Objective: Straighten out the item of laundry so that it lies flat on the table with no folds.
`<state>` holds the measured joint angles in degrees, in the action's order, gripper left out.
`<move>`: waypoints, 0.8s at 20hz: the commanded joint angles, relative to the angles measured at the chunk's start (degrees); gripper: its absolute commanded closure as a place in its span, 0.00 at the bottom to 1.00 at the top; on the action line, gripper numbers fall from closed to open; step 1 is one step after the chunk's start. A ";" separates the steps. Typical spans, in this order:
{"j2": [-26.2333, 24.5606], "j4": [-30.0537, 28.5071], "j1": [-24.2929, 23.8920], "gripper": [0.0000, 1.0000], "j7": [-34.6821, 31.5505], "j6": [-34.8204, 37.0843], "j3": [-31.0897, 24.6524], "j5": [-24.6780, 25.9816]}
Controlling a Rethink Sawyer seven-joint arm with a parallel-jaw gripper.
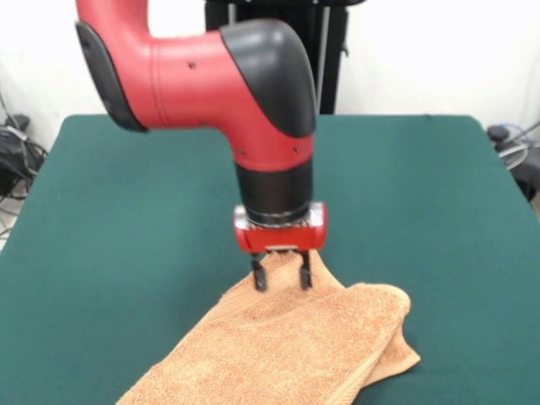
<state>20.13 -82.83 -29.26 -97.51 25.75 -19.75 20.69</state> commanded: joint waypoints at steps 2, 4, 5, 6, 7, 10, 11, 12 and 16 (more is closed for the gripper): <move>-9.60 -2.58 0.26 0.00 -5.75 -7.68 -5.78 -1.36; -11.20 -1.82 0.35 0.00 -5.06 -9.12 -5.94 -0.89; -11.63 -1.09 0.70 0.00 -4.08 -8.68 -5.80 -0.51; -12.05 -0.36 1.05 0.00 -3.10 -8.25 -5.65 -0.12; -12.46 0.76 1.49 0.00 -1.65 -6.32 -5.52 0.06; -13.54 3.38 2.87 0.00 1.11 -2.28 -4.83 0.81; -13.97 4.31 3.40 0.00 1.64 -1.55 -4.59 1.06; -14.45 4.74 3.44 0.00 2.17 -1.20 -4.77 1.22; -15.27 4.63 2.96 0.00 1.39 -2.54 -5.78 1.07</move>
<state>18.62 -80.03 -29.49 -97.51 28.32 -20.31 20.23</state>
